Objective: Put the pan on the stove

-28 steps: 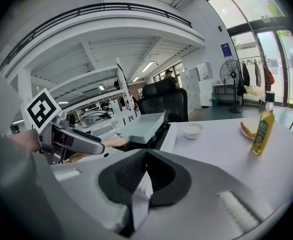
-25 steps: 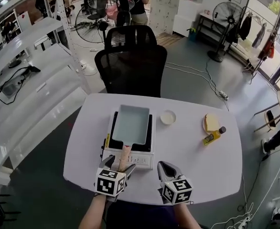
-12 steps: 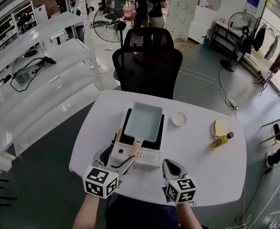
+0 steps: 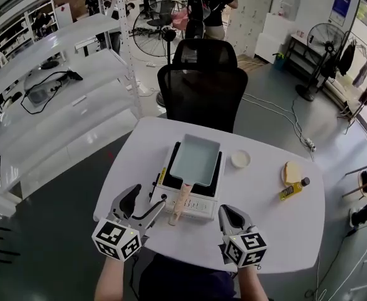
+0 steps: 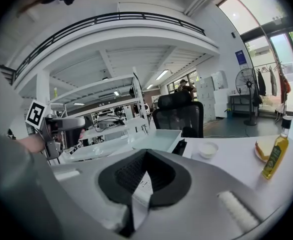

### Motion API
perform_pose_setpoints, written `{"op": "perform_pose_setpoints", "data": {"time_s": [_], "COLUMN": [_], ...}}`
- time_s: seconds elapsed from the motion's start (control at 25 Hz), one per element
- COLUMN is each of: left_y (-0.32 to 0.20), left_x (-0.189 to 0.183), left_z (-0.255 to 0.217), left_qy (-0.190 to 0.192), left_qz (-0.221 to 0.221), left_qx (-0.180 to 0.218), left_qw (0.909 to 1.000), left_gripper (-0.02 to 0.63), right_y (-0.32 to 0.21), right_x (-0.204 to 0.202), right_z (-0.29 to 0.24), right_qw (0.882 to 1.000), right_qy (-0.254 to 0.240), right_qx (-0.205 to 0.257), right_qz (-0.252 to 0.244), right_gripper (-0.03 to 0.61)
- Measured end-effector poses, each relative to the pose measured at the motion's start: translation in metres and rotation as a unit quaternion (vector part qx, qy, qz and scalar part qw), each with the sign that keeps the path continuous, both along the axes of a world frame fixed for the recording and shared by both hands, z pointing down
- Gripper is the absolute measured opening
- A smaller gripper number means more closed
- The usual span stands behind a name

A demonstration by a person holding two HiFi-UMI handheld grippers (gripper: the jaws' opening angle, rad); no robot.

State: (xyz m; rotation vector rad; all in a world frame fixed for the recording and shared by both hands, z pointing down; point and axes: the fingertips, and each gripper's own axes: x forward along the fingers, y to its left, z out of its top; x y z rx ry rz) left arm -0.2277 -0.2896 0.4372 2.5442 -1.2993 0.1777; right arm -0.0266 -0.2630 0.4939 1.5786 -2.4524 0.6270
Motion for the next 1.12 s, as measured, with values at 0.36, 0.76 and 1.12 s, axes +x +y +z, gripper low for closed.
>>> {"op": "perform_pose_setpoints", "data": {"time_s": [0.36,0.76,1.12], "left_y": [-0.001,0.001,0.002], "left_x": [-0.029,-0.028,-0.007], "left_z": [0.006,0.023,0.034], "left_qy": [0.001,-0.017,-0.011], "left_qz": [-0.058,-0.072,-0.046], "left_qx": [-0.019,-0.034,-0.062], "left_qw": [0.9981,0.9967,0.997], "left_gripper": [0.087,0.009,0.009], "right_y": [0.002,0.003,0.002], "right_x": [-0.01,0.004,0.017], "right_z": [-0.019,-0.027,-0.032], "right_qw": [1.0,0.999,0.998], "right_qy": [-0.005,-0.002,0.002], "right_qx": [0.023,0.039,0.048], "right_qz": [-0.01,0.011,0.03], "right_gripper": [0.002,0.002,0.002]}}
